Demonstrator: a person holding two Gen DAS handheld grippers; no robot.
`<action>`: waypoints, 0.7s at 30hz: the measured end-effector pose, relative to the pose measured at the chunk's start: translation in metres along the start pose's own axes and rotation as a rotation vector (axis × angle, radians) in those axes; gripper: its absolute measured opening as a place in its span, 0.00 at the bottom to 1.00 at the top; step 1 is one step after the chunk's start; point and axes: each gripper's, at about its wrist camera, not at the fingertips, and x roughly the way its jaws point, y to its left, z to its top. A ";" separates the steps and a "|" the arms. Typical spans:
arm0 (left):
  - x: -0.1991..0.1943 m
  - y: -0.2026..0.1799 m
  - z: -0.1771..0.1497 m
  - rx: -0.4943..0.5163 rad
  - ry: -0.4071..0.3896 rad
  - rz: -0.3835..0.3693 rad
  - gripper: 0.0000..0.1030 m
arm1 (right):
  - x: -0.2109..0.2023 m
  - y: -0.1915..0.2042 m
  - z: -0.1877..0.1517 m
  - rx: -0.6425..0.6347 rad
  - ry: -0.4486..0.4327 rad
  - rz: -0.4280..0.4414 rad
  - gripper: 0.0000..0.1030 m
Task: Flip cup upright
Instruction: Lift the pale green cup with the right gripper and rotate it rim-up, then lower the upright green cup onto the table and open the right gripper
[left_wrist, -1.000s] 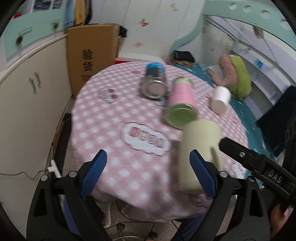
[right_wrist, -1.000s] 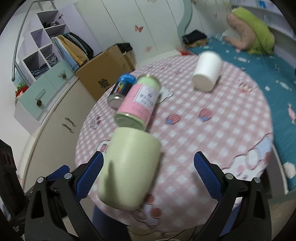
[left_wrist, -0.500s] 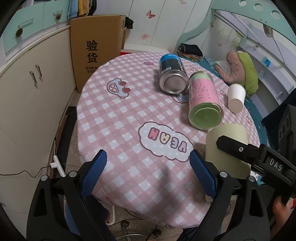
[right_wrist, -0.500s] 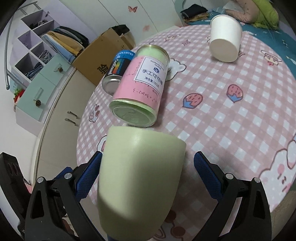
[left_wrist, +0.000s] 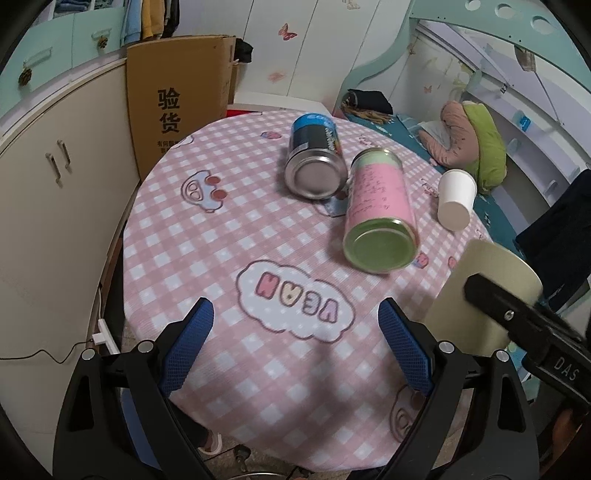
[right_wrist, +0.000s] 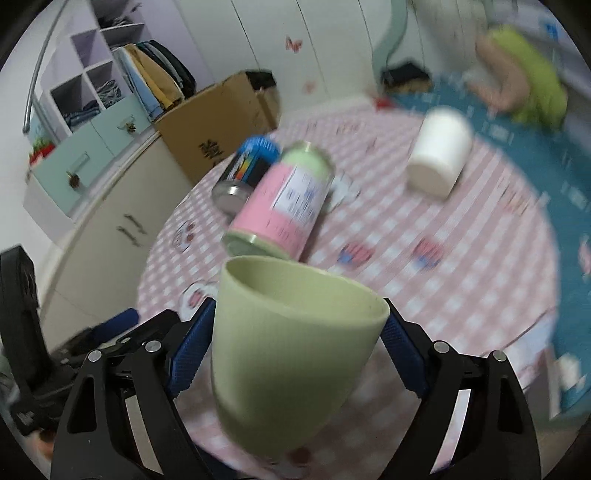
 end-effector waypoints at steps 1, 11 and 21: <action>0.000 -0.002 0.001 0.000 -0.001 -0.001 0.89 | -0.004 0.000 0.002 -0.025 -0.024 -0.028 0.79; 0.001 -0.011 0.007 0.011 -0.013 0.020 0.89 | -0.002 0.001 0.004 -0.134 -0.093 -0.155 0.75; -0.006 -0.008 0.009 0.003 -0.031 0.034 0.89 | -0.004 0.010 0.009 -0.146 -0.093 -0.148 0.75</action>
